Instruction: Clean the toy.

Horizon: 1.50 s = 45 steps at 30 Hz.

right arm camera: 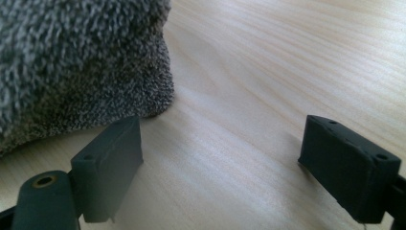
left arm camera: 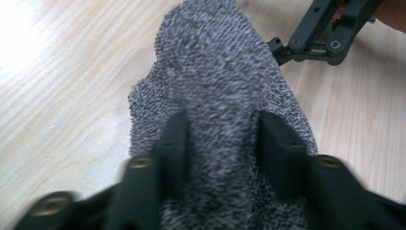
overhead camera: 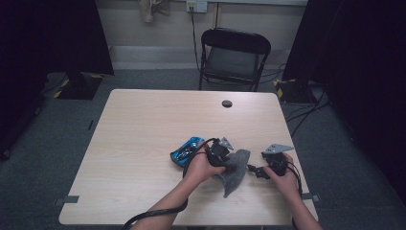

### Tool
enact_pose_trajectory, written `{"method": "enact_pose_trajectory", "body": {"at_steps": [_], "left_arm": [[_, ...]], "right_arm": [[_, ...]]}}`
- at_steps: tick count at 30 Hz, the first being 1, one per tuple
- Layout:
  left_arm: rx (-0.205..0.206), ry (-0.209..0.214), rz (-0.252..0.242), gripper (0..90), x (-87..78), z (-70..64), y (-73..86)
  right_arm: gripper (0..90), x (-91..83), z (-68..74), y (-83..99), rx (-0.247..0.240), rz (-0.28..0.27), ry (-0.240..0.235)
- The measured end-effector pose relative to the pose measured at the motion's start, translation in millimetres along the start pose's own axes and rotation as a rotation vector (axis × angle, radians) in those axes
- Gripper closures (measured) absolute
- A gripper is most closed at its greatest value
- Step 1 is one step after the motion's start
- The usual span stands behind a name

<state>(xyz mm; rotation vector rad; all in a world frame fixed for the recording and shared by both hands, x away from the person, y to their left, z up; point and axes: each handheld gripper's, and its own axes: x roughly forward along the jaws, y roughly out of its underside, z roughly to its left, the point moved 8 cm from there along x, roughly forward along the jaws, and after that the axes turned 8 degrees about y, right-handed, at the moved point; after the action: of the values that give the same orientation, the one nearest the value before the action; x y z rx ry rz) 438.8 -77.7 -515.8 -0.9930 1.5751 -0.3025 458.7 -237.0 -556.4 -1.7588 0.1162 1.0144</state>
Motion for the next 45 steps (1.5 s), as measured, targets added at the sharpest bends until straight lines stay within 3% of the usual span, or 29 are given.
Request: {"method": "enact_pose_trajectory", "body": {"at_steps": [2,7,12,15,20,27,32,40,45], "left_arm": [[-0.017,-0.002,-0.017,39.0,-2.6,0.0,-1.8],[-0.004,-0.013,-0.032,28.7,-10.9,-0.8,-6.4],[0.021,-0.048,-0.065,24.8,-27.1,4.1,-12.0],[0.021,-0.085,-0.067,23.4,-43.5,14.8,-10.9],[-0.007,-0.152,-0.049,22.4,-70.4,39.6,4.5],[-0.056,-0.248,-0.054,20.7,-90.7,68.6,22.2],[-0.107,-0.267,-0.049,21.8,-90.6,79.3,31.8],[-0.134,-0.335,-0.015,22.4,-85.7,98.2,41.8],[-0.147,-0.333,-0.004,20.8,-77.3,103.5,46.2]], "right_arm": [[13.9,0.0,-0.1,0.0,0.0,0.0,0.001],[13.9,0.1,0.0,0.0,0.0,0.0,0.0],[13.9,0.1,0.0,0.0,0.001,-0.001,0.0],[13.8,0.1,0.1,0.0,0.0,-0.001,0.0],[13.9,0.1,0.1,0.1,0.001,0.0,0.0],[13.9,0.1,0.0,0.0,0.0,0.0,0.001],[13.9,0.1,0.1,0.1,0.001,0.0,0.001],[13.8,0.1,0.1,0.0,0.001,-0.001,0.001],[13.9,0.1,0.1,0.0,0.001,0.0,0.002]]}}
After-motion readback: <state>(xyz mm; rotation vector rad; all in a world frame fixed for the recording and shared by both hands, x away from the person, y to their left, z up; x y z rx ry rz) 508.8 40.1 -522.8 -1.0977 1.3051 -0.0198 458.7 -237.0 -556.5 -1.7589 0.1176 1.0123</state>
